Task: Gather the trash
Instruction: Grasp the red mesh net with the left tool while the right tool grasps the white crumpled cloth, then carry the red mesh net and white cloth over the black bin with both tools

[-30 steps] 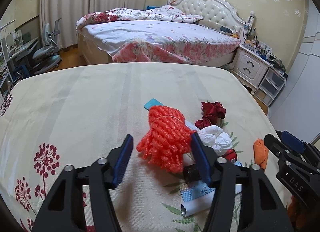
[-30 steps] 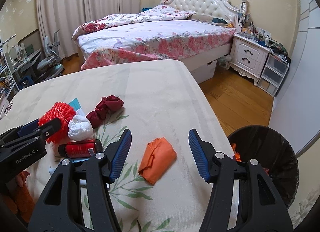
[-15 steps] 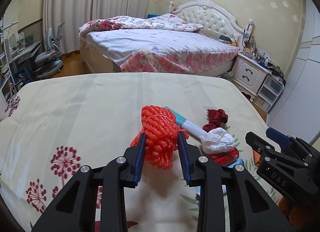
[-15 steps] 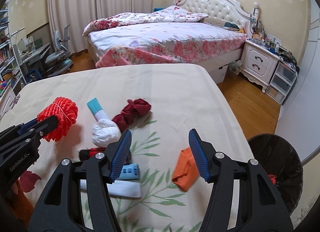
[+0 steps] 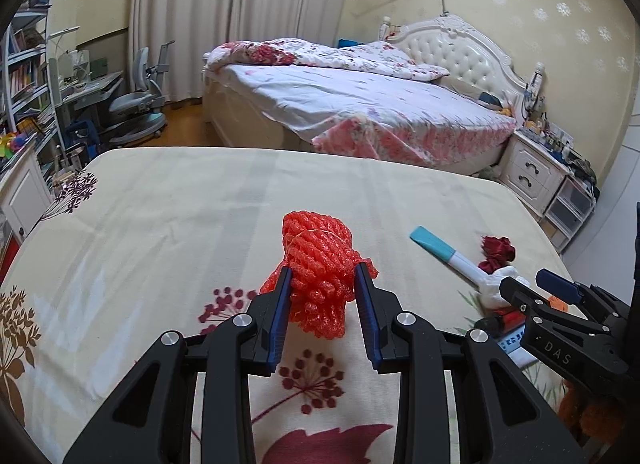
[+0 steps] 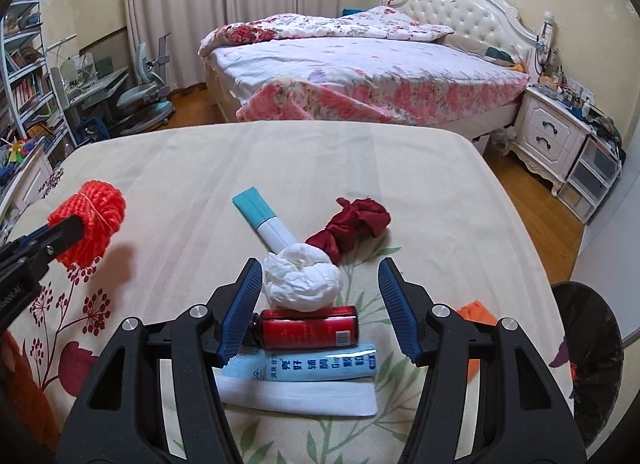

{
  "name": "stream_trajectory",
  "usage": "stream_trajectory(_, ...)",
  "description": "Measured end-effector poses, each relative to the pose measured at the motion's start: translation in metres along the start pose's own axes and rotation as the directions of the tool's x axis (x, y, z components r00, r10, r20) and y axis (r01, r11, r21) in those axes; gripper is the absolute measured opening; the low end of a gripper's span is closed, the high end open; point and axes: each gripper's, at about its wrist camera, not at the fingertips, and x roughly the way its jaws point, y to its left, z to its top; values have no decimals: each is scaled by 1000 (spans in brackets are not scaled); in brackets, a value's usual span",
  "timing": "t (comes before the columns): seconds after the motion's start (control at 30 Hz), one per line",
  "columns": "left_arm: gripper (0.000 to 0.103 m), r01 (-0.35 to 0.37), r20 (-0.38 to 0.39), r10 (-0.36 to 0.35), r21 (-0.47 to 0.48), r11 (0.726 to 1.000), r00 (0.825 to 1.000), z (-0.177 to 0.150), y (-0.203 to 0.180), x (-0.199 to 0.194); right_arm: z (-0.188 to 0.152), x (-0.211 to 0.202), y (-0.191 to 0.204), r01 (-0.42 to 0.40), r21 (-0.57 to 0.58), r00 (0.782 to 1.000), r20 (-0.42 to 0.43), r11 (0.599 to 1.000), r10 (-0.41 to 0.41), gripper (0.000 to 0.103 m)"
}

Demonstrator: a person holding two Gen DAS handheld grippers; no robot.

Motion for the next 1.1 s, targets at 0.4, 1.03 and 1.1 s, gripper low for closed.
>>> stream_trajectory(0.4,32,10,-7,-10,-8,1000,1000,-7,6,1,-5,10,1,-11,0,999,-51,1000,11,33)
stream_trajectory(1.03,32,106,17,-108,68,992,994,-22,-61,-30,-24,-55,-60,87,92,994,60,992,-92,31)
stream_trajectory(1.1,32,126,17,-128,85,988,992,-25,-74,-33,-30,-61,-72,105,108,992,61,989,-112,31)
